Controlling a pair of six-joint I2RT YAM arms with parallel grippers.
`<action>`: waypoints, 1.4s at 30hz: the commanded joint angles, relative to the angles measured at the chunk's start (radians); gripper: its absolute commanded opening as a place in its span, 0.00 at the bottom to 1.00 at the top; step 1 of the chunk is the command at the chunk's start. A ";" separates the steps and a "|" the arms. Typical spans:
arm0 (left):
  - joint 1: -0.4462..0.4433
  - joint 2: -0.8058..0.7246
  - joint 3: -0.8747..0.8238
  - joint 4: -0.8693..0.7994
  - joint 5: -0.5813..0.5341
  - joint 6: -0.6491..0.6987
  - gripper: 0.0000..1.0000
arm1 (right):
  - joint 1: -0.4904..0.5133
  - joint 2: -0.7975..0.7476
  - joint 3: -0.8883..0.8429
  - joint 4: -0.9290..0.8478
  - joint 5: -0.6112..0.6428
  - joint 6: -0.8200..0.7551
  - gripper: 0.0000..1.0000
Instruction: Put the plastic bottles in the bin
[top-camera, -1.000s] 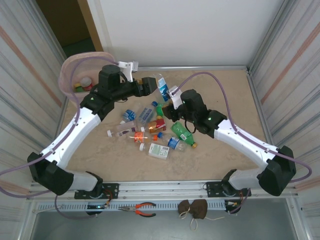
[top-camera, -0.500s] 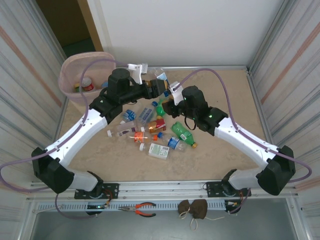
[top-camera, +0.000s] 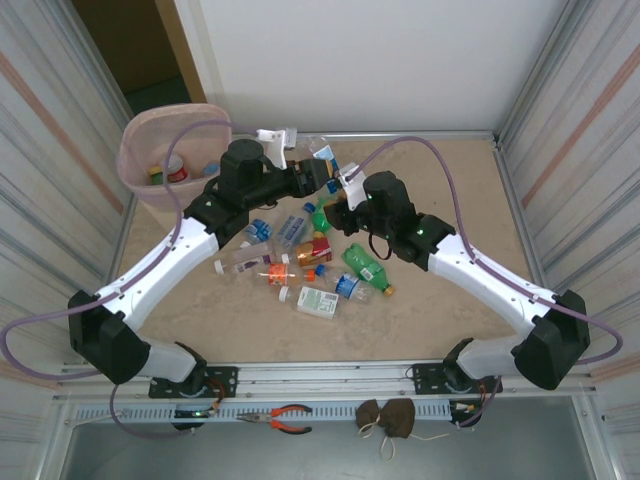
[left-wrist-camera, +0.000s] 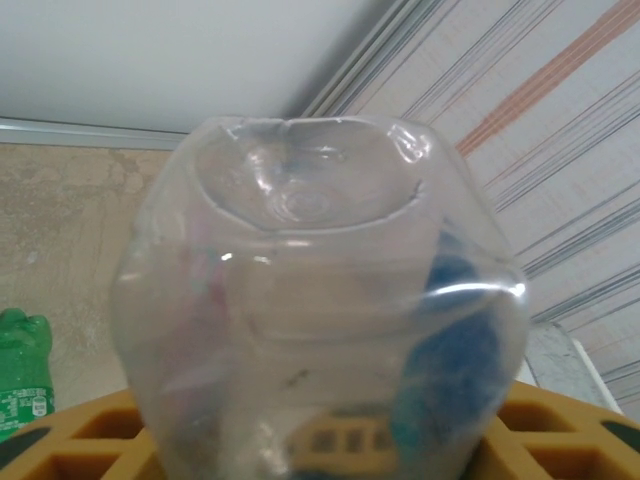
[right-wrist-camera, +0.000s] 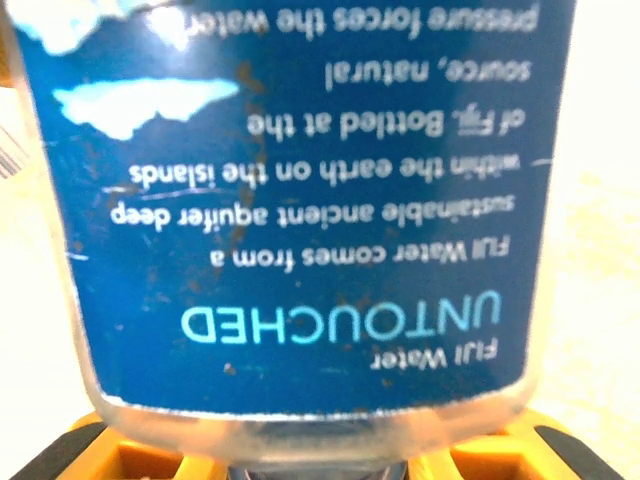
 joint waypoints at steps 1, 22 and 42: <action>-0.011 -0.013 -0.007 0.025 -0.003 0.013 0.51 | -0.002 -0.015 0.033 0.021 -0.016 0.017 0.29; 0.271 -0.025 0.408 -0.526 -0.034 0.398 0.50 | -0.010 -0.186 0.043 -0.101 0.068 0.009 0.72; 0.703 0.271 0.873 -1.004 -0.049 0.598 0.49 | -0.028 -0.188 0.066 -0.147 0.091 0.024 0.72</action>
